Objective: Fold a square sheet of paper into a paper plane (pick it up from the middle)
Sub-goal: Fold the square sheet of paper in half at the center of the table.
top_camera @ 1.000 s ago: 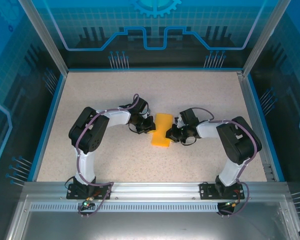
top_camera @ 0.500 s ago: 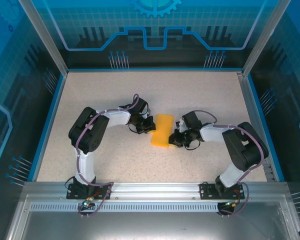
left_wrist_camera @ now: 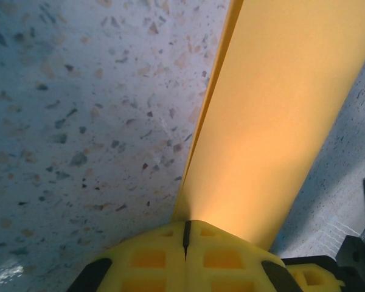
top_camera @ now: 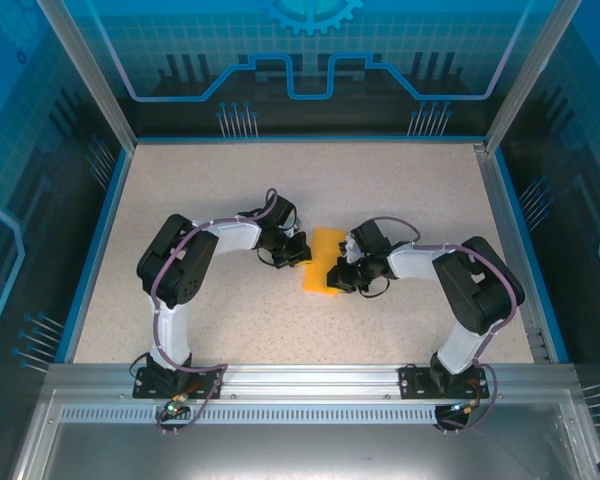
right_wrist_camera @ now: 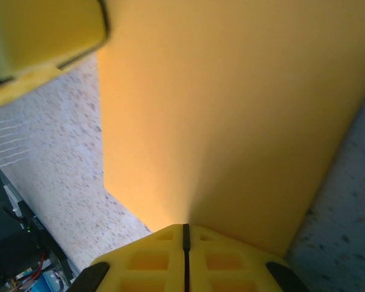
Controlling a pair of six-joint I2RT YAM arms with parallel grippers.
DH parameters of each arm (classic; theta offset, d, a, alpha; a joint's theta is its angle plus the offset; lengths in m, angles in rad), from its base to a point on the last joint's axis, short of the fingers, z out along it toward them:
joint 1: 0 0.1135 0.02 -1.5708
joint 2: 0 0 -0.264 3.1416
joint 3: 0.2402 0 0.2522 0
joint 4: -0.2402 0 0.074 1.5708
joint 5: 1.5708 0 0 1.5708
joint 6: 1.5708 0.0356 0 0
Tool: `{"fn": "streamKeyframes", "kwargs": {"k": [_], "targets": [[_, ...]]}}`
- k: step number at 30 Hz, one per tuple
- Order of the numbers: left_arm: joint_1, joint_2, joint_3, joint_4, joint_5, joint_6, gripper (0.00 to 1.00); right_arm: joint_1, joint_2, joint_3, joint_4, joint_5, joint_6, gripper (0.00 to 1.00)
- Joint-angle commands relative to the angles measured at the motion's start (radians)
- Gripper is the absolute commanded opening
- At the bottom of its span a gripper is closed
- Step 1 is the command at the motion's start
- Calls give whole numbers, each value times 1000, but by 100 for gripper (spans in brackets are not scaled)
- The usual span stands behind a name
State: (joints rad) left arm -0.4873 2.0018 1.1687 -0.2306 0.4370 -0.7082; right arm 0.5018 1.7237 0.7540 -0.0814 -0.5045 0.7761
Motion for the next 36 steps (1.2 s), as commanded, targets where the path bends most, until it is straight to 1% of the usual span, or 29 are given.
{"fn": "streamKeyframes", "kwargs": {"k": [1, 6, 9, 12, 15, 18, 21, 26, 29, 31, 33, 36], "targets": [[-20, 96, -70, -163, -166, -11, 2, 11, -16, -46, -43, 17, -25, 7], [-20, 96, -70, -166, -178, -7, 2, 4, -71, -127, -74, 35, -38, 7], [-20, 96, -73, -162, -180, -6, 2, -19, -118, -151, -89, 26, -40, 7], [-20, 91, -74, -161, -174, 0, 2, -39, -184, -98, -105, 9, -37, 8], [-20, 80, -67, -159, -160, 18, 2, -48, -214, -4, -125, 27, -41, 8], [-22, 62, -42, -165, -139, 42, 2, -48, -182, 59, -159, 92, -73, 7], [-22, 43, 2, -175, -108, 68, 4, -43, -129, 87, -181, 124, -98, 7], [-22, 23, 96, -190, -39, 99, 8, 3, -52, 116, -196, 173, -91, 7], [-22, 4, 133, -191, -16, 100, 10, 26, -6, 120, -199, 193, -67, 7], [-20, -14, 146, -191, -16, 99, 12, 41, 16, 119, -196, 195, -51, 7], [-21, -35, 149, -193, -30, 94, 13, 59, 36, 159, -201, 199, -32, 7], [-16, -80, 125, -197, -94, 69, 16, 90, 68, 182, -200, 201, 8, 7]]}}
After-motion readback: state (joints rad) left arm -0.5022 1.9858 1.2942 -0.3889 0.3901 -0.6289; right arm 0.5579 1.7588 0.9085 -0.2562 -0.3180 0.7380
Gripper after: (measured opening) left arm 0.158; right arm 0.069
